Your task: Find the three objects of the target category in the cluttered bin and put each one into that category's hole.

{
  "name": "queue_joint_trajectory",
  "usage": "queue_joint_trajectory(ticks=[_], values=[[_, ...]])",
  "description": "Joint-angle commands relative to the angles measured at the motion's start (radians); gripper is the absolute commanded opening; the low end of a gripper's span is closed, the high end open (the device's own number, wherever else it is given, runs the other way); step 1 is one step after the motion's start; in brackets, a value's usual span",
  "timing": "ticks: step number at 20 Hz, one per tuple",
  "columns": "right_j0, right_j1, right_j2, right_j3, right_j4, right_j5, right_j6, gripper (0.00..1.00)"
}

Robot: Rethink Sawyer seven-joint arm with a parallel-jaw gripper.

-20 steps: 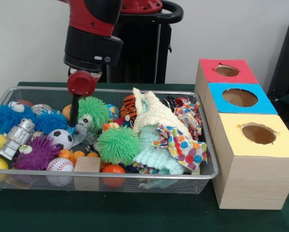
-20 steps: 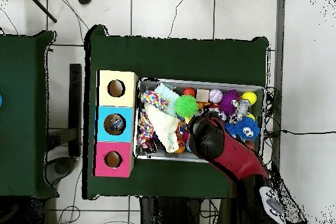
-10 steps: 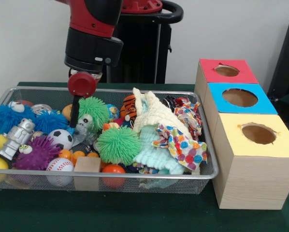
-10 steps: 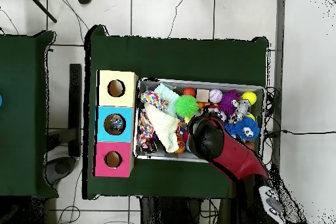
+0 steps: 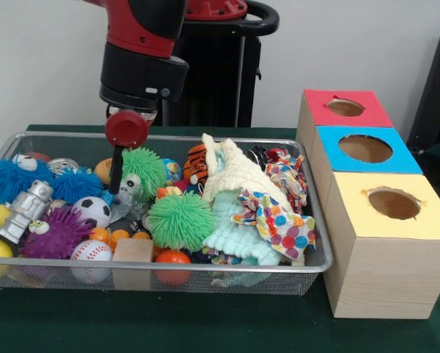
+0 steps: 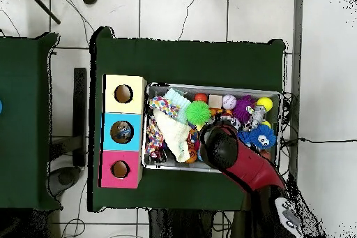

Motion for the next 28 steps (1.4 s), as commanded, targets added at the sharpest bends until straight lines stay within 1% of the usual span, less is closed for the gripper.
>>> queue_joint_trajectory(ticks=[1, 2, 4, 7, 9, 10, 12, 14, 19, 25, 27, 28], values=[[-0.008, 0.079, 0.056, -0.015, -0.01, 0.098, 0.051, 1.0], [-0.01, 0.096, 0.056, -0.021, -0.014, 0.081, 0.048, 1.0], [-0.01, 0.108, 0.05, -0.022, -0.019, 0.067, 0.047, 1.0], [0.025, 0.075, 0.013, -0.002, -0.014, 0.103, 0.053, 1.0], [0.033, 0.068, 0.003, 0.005, -0.017, 0.107, 0.052, 1.0], [0.042, 0.082, -0.004, -0.007, -0.011, 0.109, 0.054, 1.0], [0.053, 0.13, -0.019, -0.043, 0.004, 0.095, 0.061, 1.0], [0.055, 0.167, -0.031, -0.073, 0.008, 0.081, 0.057, 1.0], [0.042, 0.18, -0.025, -0.086, 0.004, 0.07, 0.052, 1.0], [0.037, 0.214, -0.023, -0.107, 0.026, 0.061, 0.07, 1.0], [0.044, 0.224, -0.038, -0.111, 0.044, 0.067, 0.086, 1.0], [0.06, 0.233, -0.065, -0.112, 0.062, 0.076, 0.103, 1.0]])
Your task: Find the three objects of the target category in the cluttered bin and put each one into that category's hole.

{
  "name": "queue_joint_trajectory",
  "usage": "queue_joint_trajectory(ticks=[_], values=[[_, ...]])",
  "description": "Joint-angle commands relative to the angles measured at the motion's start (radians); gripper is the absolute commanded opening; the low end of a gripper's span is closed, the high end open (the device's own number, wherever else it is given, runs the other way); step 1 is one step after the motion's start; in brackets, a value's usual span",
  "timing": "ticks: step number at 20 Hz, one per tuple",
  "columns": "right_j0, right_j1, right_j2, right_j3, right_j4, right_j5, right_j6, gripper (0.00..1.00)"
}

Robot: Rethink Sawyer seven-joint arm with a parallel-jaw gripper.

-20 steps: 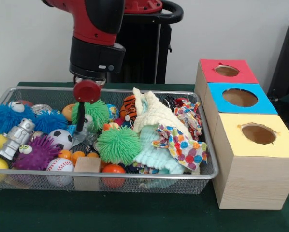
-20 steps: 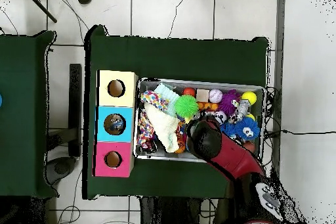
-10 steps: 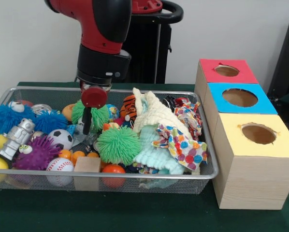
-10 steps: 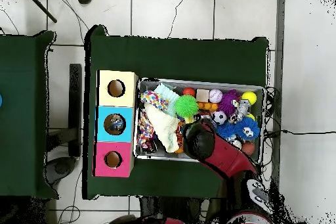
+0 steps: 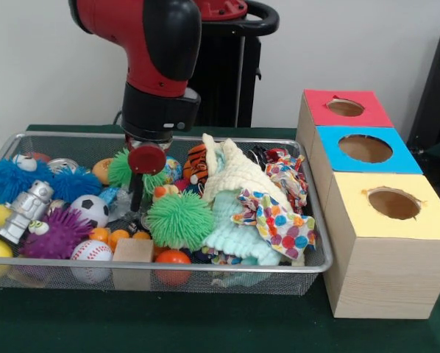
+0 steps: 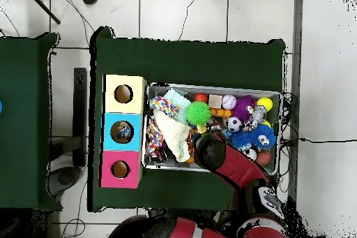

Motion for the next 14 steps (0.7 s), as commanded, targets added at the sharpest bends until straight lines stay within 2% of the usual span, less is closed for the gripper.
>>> queue_joint_trajectory(ticks=[1, 4, 14], values=[[0.017, 0.088, -0.035, -0.089, 0.069, 0.078, 0.113, 1.0], [0.046, 0.105, -0.095, -0.085, 0.108, 0.1, 0.146, 1.0], [0.076, 0.115, -0.131, -0.081, 0.145, 0.069, 0.13, 1.0]])
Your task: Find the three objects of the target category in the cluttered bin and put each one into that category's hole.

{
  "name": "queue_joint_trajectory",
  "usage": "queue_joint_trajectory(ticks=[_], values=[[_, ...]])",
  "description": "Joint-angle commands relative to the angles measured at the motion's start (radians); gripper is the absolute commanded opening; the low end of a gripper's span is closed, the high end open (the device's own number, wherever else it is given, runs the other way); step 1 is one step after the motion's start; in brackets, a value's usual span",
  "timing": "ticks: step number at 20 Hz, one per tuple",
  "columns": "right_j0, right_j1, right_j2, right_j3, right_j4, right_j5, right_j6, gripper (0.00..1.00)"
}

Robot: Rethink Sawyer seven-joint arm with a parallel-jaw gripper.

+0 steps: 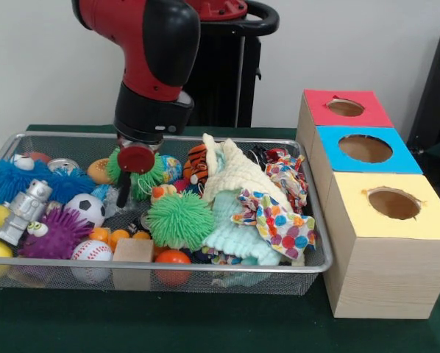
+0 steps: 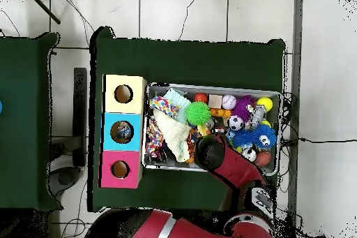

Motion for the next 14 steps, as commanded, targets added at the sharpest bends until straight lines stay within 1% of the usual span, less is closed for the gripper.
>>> queue_joint_trajectory(ticks=[1, 3, 4, 7, 8, 14], values=[[0.004, 0.062, -0.03, -0.064, 0.068, 0.07, 0.129, 1.0], [0.019, 0.072, -0.05, -0.072, 0.076, 0.069, 0.129, 1.0], [0.014, 0.069, -0.039, -0.07, 0.072, 0.064, 0.123, 1.0], [0.023, 0.074, -0.05, -0.074, 0.077, 0.054, 0.123, 1.0], [0.026, 0.076, -0.054, -0.074, 0.079, 0.051, 0.123, 0.0], [0.015, 0.071, -0.04, -0.07, 0.075, 0.045, 0.116, 0.0]])
